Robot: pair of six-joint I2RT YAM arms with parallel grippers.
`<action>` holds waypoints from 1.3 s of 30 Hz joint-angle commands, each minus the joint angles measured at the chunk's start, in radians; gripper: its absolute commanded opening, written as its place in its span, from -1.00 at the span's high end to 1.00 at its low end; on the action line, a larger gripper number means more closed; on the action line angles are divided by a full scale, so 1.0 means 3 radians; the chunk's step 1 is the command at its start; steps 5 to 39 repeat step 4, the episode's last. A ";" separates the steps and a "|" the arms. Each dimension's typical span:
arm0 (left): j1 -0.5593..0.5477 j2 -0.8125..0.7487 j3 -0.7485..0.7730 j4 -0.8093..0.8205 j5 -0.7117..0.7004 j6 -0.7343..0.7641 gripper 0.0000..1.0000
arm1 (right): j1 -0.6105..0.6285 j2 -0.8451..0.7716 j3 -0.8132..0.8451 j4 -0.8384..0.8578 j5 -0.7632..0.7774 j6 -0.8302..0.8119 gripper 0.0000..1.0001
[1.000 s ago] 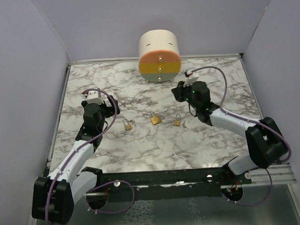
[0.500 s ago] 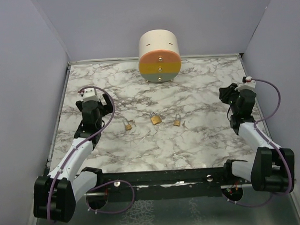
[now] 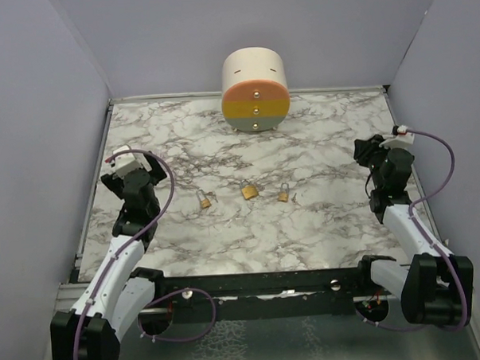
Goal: Lock with the key
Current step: Reset both arms
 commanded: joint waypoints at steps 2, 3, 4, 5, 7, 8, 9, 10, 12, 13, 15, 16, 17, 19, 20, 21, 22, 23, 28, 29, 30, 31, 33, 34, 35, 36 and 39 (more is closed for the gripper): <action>0.0012 0.0024 -0.0012 0.0043 -0.0076 0.0015 -0.98 | 0.0003 -0.0004 -0.0022 0.0087 0.0040 -0.0029 0.47; 0.0010 0.0047 0.0000 0.0042 -0.0037 0.0025 -0.98 | 0.0003 -0.0006 -0.0028 0.0092 0.0034 -0.0031 0.47; 0.0010 0.0067 -0.0001 0.0053 -0.0023 0.0024 -0.98 | 0.0003 -0.0011 -0.0032 0.0098 0.0036 -0.0025 0.47; 0.0010 0.0067 -0.0001 0.0053 -0.0023 0.0024 -0.98 | 0.0003 -0.0011 -0.0032 0.0098 0.0036 -0.0025 0.47; 0.0010 0.0067 -0.0001 0.0053 -0.0023 0.0024 -0.98 | 0.0003 -0.0011 -0.0032 0.0098 0.0036 -0.0025 0.47; 0.0010 0.0067 -0.0001 0.0053 -0.0023 0.0024 -0.98 | 0.0003 -0.0011 -0.0032 0.0098 0.0036 -0.0025 0.47; 0.0010 0.0067 -0.0001 0.0053 -0.0023 0.0024 -0.98 | 0.0003 -0.0011 -0.0032 0.0098 0.0036 -0.0025 0.47; 0.0010 0.0067 -0.0001 0.0053 -0.0023 0.0024 -0.98 | 0.0003 -0.0011 -0.0032 0.0098 0.0036 -0.0025 0.47; 0.0010 0.0067 -0.0001 0.0053 -0.0023 0.0024 -0.98 | 0.0003 -0.0011 -0.0032 0.0098 0.0036 -0.0025 0.47; 0.0010 0.0067 -0.0001 0.0053 -0.0023 0.0024 -0.98 | 0.0003 -0.0011 -0.0032 0.0098 0.0036 -0.0025 0.47; 0.0010 0.0067 -0.0001 0.0053 -0.0023 0.0024 -0.98 | 0.0003 -0.0011 -0.0032 0.0098 0.0036 -0.0025 0.47; 0.0010 0.0067 -0.0001 0.0053 -0.0023 0.0024 -0.98 | 0.0003 -0.0011 -0.0032 0.0098 0.0036 -0.0025 0.47; 0.0010 0.0067 -0.0001 0.0053 -0.0023 0.0024 -0.98 | 0.0003 -0.0011 -0.0032 0.0098 0.0036 -0.0025 0.47; 0.0010 0.0067 -0.0001 0.0053 -0.0023 0.0024 -0.98 | 0.0003 -0.0011 -0.0032 0.0098 0.0036 -0.0025 0.47; 0.0010 0.0067 -0.0001 0.0053 -0.0023 0.0024 -0.98 | 0.0003 -0.0011 -0.0032 0.0098 0.0036 -0.0025 0.47; 0.0010 0.0067 -0.0001 0.0053 -0.0023 0.0024 -0.98 | 0.0003 -0.0011 -0.0032 0.0098 0.0036 -0.0025 0.47; 0.0010 0.0067 -0.0001 0.0053 -0.0023 0.0024 -0.98 | 0.0003 -0.0011 -0.0032 0.0098 0.0036 -0.0025 0.47; 0.0010 0.0067 -0.0001 0.0053 -0.0023 0.0024 -0.98 | 0.0003 -0.0011 -0.0032 0.0098 0.0036 -0.0025 0.47; 0.0010 0.0067 -0.0001 0.0053 -0.0023 0.0024 -0.98 | 0.0003 -0.0011 -0.0032 0.0098 0.0036 -0.0025 0.47; 0.0010 0.0067 -0.0001 0.0053 -0.0023 0.0024 -0.98 | 0.0003 -0.0011 -0.0032 0.0098 0.0036 -0.0025 0.47; 0.0010 0.0067 -0.0001 0.0053 -0.0023 0.0024 -0.98 | 0.0003 -0.0011 -0.0032 0.0098 0.0036 -0.0025 0.47; 0.0010 0.0067 -0.0001 0.0053 -0.0023 0.0024 -0.98 | 0.0003 -0.0011 -0.0032 0.0098 0.0036 -0.0025 0.47; 0.0010 0.0067 -0.0001 0.0053 -0.0023 0.0024 -0.98 | 0.0003 -0.0011 -0.0032 0.0098 0.0036 -0.0025 0.47; 0.0010 0.0067 -0.0001 0.0053 -0.0023 0.0024 -0.98 | 0.0003 -0.0011 -0.0032 0.0098 0.0036 -0.0025 0.47; 0.0010 0.0067 -0.0001 0.0053 -0.0023 0.0024 -0.98 | 0.0003 -0.0011 -0.0032 0.0098 0.0036 -0.0025 0.47; 0.0010 0.0067 -0.0001 0.0053 -0.0023 0.0024 -0.98 | 0.0003 -0.0011 -0.0032 0.0098 0.0036 -0.0025 0.47; 0.0010 0.0067 -0.0001 0.0053 -0.0023 0.0024 -0.98 | 0.0003 -0.0011 -0.0032 0.0098 0.0036 -0.0025 0.47</action>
